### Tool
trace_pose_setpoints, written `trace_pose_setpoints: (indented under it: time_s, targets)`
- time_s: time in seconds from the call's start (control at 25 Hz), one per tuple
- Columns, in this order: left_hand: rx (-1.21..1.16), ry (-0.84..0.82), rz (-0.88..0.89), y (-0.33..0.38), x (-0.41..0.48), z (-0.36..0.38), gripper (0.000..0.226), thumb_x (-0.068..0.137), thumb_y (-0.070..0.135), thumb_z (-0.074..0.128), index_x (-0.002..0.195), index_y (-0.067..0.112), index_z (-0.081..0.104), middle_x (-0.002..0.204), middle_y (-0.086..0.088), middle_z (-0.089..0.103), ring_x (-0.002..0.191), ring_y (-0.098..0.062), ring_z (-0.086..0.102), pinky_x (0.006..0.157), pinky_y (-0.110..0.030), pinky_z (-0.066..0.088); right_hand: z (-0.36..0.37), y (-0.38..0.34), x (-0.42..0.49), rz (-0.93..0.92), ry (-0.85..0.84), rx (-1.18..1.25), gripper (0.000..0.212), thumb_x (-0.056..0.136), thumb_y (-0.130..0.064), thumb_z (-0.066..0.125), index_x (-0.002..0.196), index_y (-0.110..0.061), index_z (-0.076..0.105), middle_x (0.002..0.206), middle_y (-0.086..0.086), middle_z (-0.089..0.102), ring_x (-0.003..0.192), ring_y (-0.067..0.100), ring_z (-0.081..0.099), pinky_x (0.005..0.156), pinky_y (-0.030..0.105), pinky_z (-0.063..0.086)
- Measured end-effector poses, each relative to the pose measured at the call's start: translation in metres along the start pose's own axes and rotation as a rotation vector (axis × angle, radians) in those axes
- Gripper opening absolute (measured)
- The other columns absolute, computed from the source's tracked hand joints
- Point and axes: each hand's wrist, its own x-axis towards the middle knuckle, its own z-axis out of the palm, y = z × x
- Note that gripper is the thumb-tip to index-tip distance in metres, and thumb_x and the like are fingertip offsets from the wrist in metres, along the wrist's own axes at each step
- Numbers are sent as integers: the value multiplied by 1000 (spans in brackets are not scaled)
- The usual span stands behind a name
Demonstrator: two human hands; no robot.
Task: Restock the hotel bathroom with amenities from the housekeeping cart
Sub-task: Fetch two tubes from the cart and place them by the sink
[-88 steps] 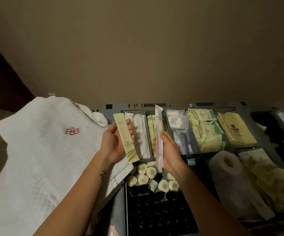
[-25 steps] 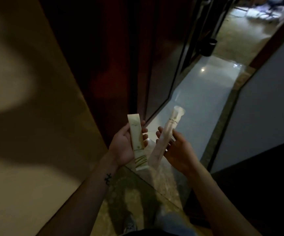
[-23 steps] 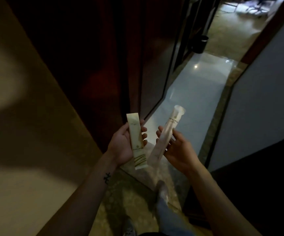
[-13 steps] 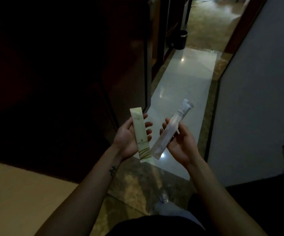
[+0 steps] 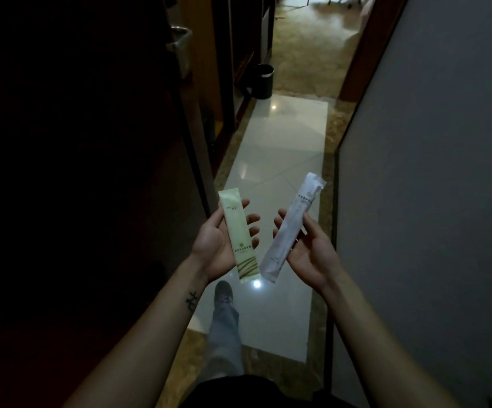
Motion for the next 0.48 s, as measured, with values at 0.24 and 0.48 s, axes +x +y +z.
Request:
trace_pose_setpoints:
  time_s: [0.24, 0.48]
  targets:
    - [-3, -68, -37, 93, 166, 16, 51, 103, 47, 40, 140, 17, 56, 104, -11, 65, 87, -23, 61, 85, -38, 48, 43, -87, 141, -78, 58, 26, 51, 92, -39, 60, 132, -7, 63, 122, 13, 71, 106, 21, 72, 81, 35, 59]
    - [31, -154, -66, 202, 300, 59, 49, 103, 47, 40, 136, 16, 57, 98, -11, 64, 83, -23, 59, 81, -36, 46, 103, -173, 248, -150, 87, 72, 47, 102, -39, 52, 134, -6, 61, 132, 14, 66, 123, 24, 61, 99, 37, 51]
